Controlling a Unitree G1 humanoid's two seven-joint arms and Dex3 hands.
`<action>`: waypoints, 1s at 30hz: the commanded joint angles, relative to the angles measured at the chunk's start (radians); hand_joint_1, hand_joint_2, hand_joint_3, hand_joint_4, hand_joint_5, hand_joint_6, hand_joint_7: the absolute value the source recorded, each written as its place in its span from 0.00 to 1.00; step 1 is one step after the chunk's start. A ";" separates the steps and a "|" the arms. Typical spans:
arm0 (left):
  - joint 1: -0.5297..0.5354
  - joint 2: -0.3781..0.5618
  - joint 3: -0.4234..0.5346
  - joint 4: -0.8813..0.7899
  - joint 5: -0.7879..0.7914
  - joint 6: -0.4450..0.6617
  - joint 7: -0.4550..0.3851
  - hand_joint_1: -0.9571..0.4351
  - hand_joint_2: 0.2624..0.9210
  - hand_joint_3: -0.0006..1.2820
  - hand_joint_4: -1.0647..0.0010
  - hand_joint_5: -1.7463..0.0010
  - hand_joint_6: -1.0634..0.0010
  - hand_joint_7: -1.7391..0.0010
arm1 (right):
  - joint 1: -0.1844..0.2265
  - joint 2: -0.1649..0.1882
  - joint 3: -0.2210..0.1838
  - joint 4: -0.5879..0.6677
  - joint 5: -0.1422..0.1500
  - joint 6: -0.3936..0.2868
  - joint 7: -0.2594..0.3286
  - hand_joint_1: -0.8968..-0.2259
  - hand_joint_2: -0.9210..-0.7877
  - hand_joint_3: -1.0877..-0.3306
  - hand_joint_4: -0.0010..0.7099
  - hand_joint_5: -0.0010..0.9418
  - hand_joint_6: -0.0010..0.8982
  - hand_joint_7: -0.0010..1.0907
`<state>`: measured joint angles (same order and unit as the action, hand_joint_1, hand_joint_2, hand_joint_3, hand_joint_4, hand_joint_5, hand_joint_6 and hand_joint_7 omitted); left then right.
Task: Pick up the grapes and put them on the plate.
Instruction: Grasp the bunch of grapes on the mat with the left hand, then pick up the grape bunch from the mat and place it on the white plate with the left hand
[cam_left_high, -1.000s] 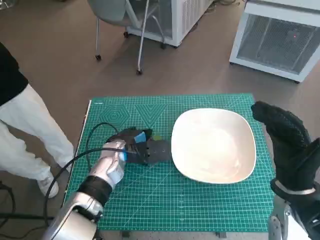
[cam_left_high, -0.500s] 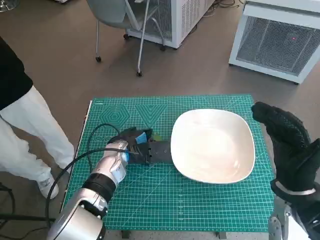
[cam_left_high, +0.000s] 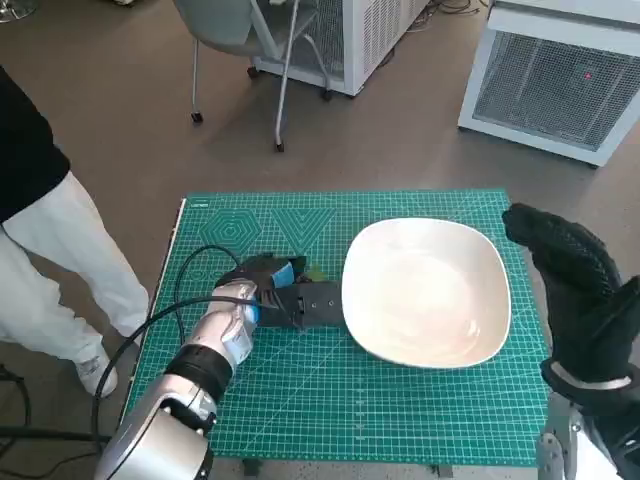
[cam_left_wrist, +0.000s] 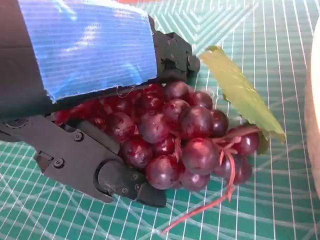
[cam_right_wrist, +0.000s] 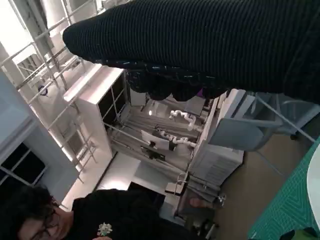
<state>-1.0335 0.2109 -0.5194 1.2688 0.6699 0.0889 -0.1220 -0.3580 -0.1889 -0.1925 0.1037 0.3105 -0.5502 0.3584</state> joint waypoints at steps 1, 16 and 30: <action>0.027 0.003 -0.044 0.017 0.040 -0.021 0.046 0.94 0.48 0.57 0.45 0.21 0.48 0.97 | 0.015 0.003 0.000 0.012 -0.005 0.002 -0.002 0.58 0.00 0.55 0.50 0.00 0.00 0.60; 0.018 0.018 -0.099 0.011 0.083 -0.008 0.072 0.69 0.99 0.30 0.72 0.11 0.71 0.13 | 0.001 0.006 0.001 0.029 0.003 0.000 0.000 0.58 0.00 0.55 0.50 0.00 0.00 0.60; 0.015 0.023 -0.067 -0.003 0.046 -0.006 0.059 0.69 0.98 0.23 0.60 0.18 0.60 0.19 | -0.018 0.009 0.003 0.052 0.001 -0.014 0.004 0.57 0.00 0.56 0.50 0.00 0.00 0.60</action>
<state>-1.0318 0.2299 -0.5926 1.2687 0.7255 0.0816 -0.0487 -0.3777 -0.1852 -0.1920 0.1368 0.3112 -0.5653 0.3585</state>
